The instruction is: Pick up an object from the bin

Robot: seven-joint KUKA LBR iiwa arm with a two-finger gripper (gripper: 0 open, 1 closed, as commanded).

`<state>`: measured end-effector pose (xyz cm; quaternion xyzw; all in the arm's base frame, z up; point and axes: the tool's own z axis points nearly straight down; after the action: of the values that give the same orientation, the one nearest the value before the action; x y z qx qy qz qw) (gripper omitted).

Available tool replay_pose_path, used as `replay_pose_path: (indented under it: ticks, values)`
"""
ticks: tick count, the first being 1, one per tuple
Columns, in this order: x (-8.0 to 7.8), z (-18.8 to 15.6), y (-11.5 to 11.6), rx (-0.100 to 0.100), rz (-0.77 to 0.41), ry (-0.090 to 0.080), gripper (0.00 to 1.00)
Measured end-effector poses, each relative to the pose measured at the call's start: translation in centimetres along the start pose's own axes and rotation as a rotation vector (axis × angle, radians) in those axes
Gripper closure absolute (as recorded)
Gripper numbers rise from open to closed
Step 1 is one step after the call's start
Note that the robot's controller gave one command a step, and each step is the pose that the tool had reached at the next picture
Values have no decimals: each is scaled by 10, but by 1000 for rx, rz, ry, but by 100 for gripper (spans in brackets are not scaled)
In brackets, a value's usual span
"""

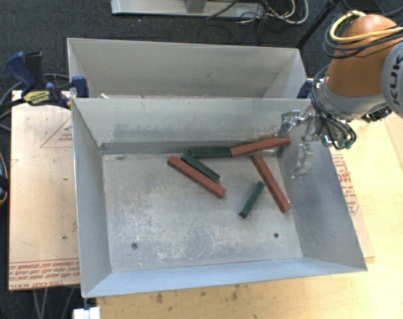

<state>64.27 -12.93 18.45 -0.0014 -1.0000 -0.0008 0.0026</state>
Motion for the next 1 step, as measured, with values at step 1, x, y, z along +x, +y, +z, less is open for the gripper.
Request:
replay_pose_path:
  ticks: [1]
  values:
    - [30,117,16,0,-355,-3,0]
